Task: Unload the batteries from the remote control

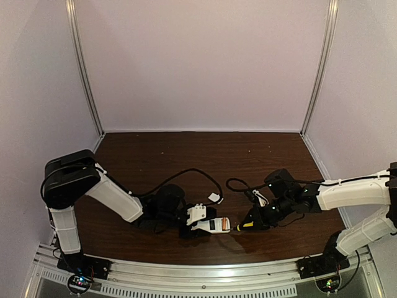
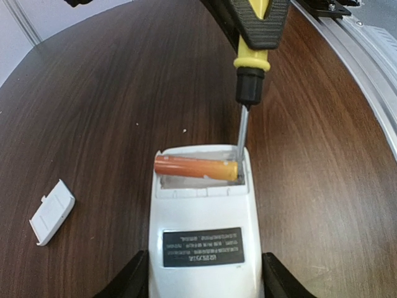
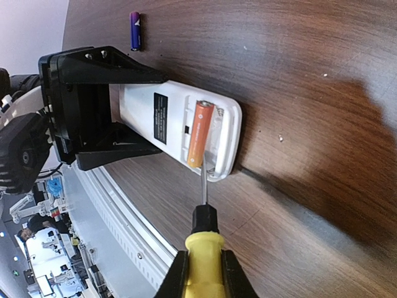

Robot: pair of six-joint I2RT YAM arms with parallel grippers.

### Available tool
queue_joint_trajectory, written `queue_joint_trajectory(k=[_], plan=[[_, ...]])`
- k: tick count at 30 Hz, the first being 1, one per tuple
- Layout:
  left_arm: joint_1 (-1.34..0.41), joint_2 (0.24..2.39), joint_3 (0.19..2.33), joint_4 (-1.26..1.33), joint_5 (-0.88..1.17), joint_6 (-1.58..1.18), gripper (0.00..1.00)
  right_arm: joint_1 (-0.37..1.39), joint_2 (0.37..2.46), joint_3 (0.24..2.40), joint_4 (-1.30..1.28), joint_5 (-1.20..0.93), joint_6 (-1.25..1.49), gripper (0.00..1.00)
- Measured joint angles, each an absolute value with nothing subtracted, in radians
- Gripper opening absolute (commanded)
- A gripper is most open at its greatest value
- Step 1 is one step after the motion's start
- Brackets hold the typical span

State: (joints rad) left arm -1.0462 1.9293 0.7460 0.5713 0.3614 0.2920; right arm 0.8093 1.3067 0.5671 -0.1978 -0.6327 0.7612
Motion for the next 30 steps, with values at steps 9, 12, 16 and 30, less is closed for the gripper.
queue_joint_trajectory(k=[9, 12, 16, 30], plan=[[-1.046, 1.926, 0.746, 0.565, 0.359, 0.291, 0.24, 0.808, 1.323, 0.564, -0.170, -0.651, 0.772, 0.00], [-1.046, 1.926, 0.746, 0.564, 0.358, 0.290, 0.24, 0.808, 1.325, 0.567, -0.178, -0.651, 0.757, 0.00], [-1.046, 1.925, 0.746, 0.564, 0.358, 0.290, 0.24, 0.810, 1.332, 0.594, -0.225, -0.633, 0.717, 0.00], [-1.047, 1.924, 0.746, 0.564, 0.350, 0.290, 0.24, 0.825, 1.313, 0.680, -0.405, -0.553, 0.609, 0.00]])
